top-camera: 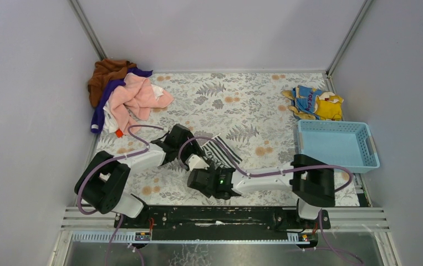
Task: Roll the towels
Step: Roll the towel at the center of the board.
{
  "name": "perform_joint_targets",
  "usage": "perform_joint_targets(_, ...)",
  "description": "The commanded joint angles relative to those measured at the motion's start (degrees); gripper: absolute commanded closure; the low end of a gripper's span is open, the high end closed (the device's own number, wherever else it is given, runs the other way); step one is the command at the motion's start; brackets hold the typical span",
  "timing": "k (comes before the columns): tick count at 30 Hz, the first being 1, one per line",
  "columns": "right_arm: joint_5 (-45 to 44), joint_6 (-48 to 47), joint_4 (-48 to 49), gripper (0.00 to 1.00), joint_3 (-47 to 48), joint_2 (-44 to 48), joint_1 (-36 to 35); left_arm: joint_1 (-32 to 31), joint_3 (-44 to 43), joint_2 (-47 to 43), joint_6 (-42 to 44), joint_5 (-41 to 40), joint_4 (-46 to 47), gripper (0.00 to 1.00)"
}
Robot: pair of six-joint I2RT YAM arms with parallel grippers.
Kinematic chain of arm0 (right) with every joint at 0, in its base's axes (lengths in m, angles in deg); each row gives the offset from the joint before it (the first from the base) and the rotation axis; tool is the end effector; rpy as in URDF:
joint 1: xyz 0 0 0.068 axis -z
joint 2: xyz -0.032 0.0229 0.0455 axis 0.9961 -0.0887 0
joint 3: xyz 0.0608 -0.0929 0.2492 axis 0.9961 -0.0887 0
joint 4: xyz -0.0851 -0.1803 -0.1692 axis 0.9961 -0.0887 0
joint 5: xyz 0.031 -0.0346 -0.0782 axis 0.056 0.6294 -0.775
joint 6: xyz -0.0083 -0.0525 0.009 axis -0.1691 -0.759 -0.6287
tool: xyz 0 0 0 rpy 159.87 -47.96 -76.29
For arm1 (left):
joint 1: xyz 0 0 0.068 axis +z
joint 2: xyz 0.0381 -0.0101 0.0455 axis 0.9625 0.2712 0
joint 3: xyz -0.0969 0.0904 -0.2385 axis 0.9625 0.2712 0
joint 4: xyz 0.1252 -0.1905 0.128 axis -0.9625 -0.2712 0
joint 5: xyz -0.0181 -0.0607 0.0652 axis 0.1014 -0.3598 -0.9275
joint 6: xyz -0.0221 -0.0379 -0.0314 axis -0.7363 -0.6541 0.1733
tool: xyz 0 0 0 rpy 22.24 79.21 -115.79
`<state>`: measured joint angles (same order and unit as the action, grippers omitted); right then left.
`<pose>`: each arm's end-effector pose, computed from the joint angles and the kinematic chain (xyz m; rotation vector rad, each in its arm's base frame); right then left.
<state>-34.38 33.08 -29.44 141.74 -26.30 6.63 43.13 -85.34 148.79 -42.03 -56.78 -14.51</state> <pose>0.0870 0.3355 0.1932 -0.9768 2.1686 0.1783 0.2261 -0.1404 0.1482 -0.5788 2.6425 -0.6728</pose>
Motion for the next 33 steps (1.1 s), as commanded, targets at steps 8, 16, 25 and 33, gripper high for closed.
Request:
perform_joint_targets(8,-3.4,-2.6,3.2,0.42,-4.1,-7.6,0.4,-0.3,3.1,1.1,2.4,-4.3,-8.1,0.39)
perform_joint_targets(16,23.7,-6.4,10.2,0.74,-6.8,-3.4,4.4,1.4,6.4,-6.9,2.0,-6.8,-11.8,0.36)
perform_joint_targets(25,52.1,-0.3,20.1,0.82,-11.5,1.2,16.3,3.8,5.3,-23.4,1.2,-9.4,-20.8,0.21)
perform_joint_targets(33,68.0,3.5,23.2,0.8,-10.6,-4.6,23.3,4.2,4.9,-30.3,-0.2,-8.3,-24.1,0.18)
